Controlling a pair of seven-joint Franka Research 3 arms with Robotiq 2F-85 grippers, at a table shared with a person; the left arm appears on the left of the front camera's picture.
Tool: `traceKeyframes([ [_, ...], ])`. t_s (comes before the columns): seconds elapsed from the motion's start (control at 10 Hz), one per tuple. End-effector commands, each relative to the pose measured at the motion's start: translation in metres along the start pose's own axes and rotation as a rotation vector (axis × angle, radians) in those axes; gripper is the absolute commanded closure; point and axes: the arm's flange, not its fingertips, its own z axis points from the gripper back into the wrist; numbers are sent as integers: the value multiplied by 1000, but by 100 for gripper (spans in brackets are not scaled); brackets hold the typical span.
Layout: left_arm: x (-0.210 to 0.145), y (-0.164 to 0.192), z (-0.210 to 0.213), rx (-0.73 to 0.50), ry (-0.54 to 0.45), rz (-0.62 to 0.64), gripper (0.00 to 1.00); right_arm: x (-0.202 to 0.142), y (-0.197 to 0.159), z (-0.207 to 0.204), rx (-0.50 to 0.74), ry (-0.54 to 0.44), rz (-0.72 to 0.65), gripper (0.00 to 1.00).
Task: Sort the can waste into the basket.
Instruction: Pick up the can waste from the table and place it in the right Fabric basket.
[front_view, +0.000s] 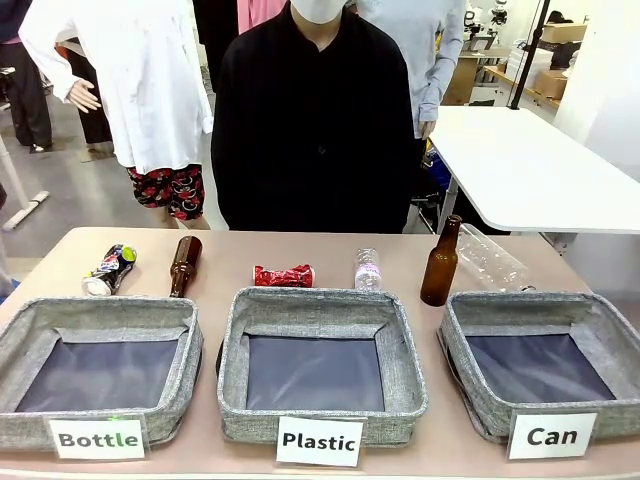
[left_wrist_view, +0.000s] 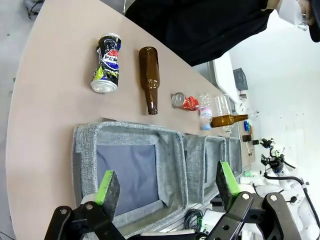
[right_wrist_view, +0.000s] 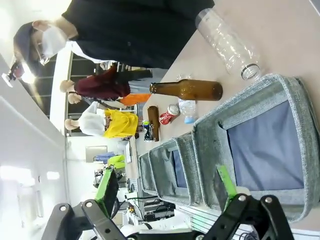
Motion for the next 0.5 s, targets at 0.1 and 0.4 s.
traceKeyframes([
  [0.1, 0, 0, 0, 0, 0, 0, 0, 4, 1, 0, 22, -13, 25, 0],
  [0.4, 12, -91, -50, 378, 92, -187, 0, 4, 1, 0, 22, -13, 25, 0],
])
